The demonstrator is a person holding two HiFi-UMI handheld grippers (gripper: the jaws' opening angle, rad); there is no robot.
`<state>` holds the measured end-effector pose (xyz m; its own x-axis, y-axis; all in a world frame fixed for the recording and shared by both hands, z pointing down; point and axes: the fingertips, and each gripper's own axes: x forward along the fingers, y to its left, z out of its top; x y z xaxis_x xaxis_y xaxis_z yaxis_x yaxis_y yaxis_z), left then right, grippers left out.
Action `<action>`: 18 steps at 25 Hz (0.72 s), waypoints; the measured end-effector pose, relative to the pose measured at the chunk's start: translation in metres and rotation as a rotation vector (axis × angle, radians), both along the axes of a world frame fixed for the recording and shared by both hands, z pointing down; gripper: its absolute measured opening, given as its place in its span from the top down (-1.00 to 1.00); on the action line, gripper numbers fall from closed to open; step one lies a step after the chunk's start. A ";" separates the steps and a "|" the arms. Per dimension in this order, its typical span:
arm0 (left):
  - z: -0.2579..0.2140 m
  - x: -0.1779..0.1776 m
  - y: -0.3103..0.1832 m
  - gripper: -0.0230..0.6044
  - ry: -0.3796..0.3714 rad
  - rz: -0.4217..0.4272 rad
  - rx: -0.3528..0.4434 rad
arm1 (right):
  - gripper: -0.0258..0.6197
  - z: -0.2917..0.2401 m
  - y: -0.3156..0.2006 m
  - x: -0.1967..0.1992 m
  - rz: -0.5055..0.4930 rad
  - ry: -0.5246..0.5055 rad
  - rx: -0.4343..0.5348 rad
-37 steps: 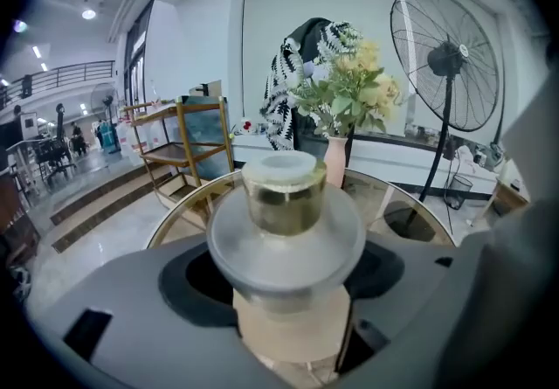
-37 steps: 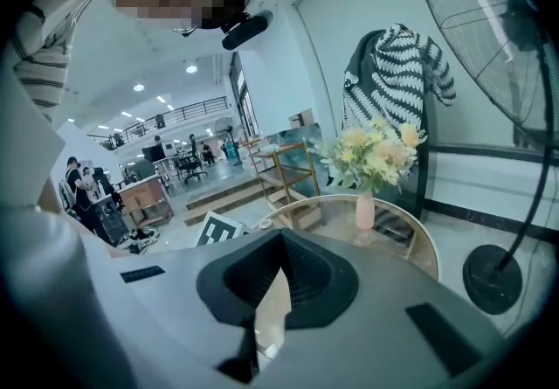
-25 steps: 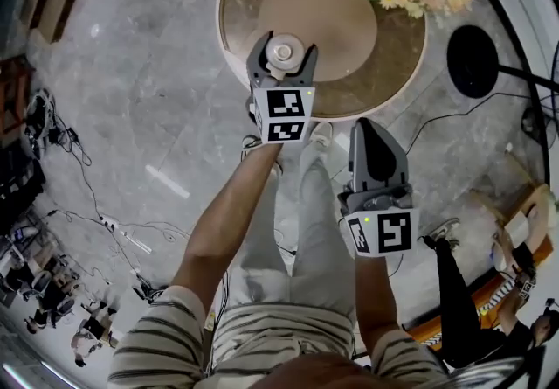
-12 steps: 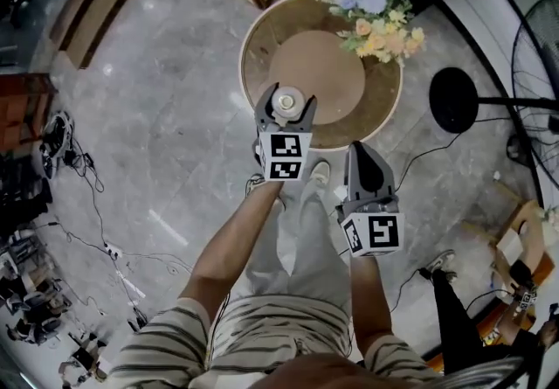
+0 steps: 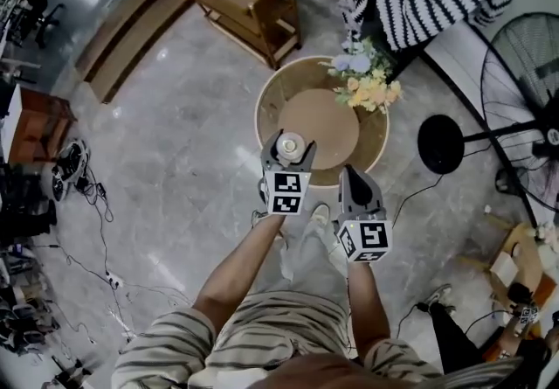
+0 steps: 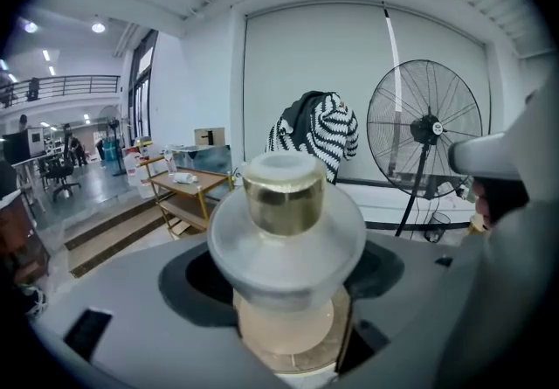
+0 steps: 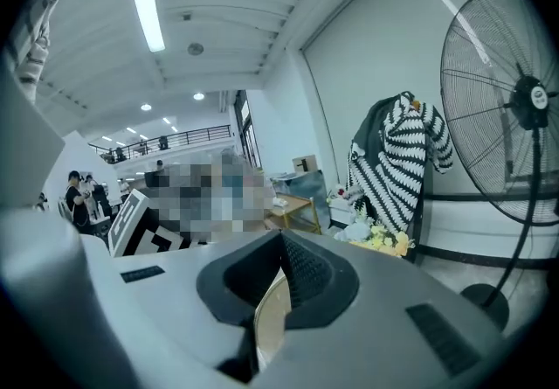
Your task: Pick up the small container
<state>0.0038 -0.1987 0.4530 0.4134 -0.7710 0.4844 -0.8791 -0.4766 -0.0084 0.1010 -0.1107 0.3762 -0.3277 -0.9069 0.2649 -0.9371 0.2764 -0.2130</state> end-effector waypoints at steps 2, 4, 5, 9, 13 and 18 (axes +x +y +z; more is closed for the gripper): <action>-0.018 -0.003 0.006 -0.12 0.012 -0.003 0.009 | 0.89 -0.013 0.001 -0.002 -0.003 -0.006 0.007; -0.033 -0.006 0.013 -0.12 0.023 -0.006 0.014 | 0.89 -0.024 0.006 -0.002 -0.001 -0.010 0.006; -0.041 -0.006 0.017 -0.12 0.027 -0.007 0.016 | 0.89 -0.029 0.008 -0.003 0.000 -0.011 0.006; -0.078 -0.013 0.028 -0.12 0.047 -0.012 0.035 | 0.89 -0.054 0.015 -0.010 -0.006 -0.010 0.017; -0.117 -0.021 0.039 -0.12 0.058 0.000 0.070 | 0.89 -0.080 0.024 -0.020 -0.015 -0.026 0.039; -0.154 -0.029 0.045 -0.12 0.068 0.008 0.122 | 0.89 -0.106 0.028 -0.025 -0.013 -0.028 0.081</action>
<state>-0.0256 -0.1541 0.2990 0.4484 -0.8189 0.3581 -0.8758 -0.4827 -0.0071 0.0758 -0.0829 0.2702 -0.3461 -0.9205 0.1813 -0.9272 0.3061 -0.2159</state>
